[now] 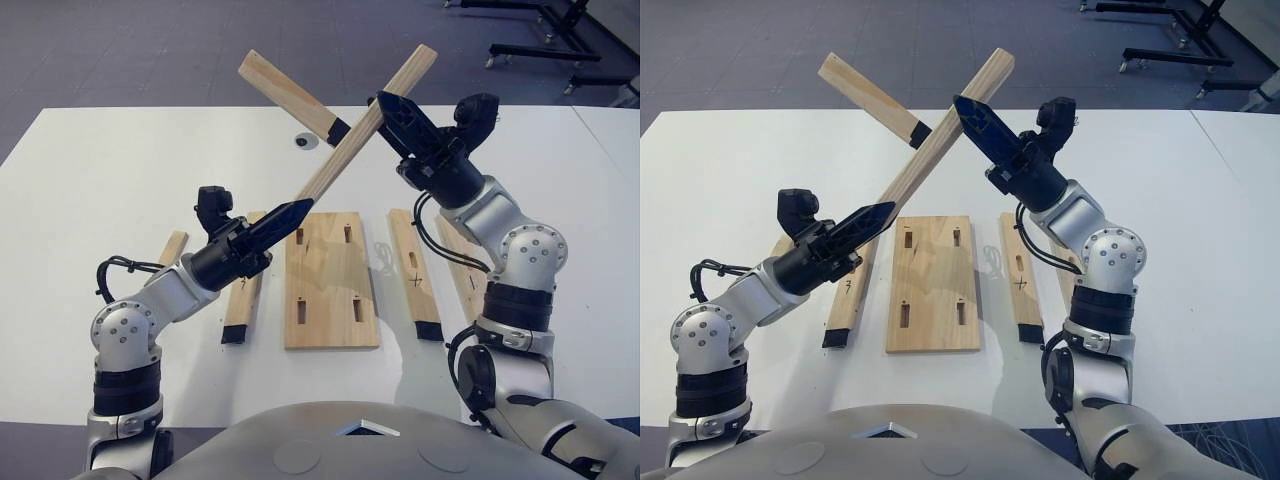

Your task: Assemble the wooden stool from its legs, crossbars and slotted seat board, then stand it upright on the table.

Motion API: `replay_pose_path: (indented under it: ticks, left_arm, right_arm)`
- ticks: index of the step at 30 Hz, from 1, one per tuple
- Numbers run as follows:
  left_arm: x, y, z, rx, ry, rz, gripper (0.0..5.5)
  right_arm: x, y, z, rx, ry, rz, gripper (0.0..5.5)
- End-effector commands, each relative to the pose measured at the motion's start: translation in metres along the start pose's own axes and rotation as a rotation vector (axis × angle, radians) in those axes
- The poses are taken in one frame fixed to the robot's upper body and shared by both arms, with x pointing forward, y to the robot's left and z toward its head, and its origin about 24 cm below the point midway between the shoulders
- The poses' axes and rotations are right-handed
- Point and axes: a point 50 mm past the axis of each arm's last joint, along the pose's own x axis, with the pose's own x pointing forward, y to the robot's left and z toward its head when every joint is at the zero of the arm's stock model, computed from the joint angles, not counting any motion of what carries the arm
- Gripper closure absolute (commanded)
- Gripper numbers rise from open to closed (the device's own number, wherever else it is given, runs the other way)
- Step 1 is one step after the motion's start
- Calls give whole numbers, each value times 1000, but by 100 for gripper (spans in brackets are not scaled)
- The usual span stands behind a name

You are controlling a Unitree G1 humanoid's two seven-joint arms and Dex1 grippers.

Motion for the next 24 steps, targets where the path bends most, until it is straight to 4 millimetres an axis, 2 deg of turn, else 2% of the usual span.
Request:
replay_pose_path:
  ticks: [1,14,20,21,24]
  left_arm:
    - [1,-5,1,18,7,-13,346]
    - [0,-5,0,25,2,-7,346]
    - [-3,-3,4,15,-28,-7,346]
    - [-5,-3,5,11,-35,-9,310]
    - [-7,-1,5,4,-43,-8,269]
  right_arm:
    - [0,1,0,-5,29,-9,311]
    - [-1,3,-4,1,43,-11,323]
    - [-3,8,-3,-58,83,-3,323]
    - [-4,9,-2,-72,88,-5,323]
    - [-7,8,2,-87,82,-12,329]
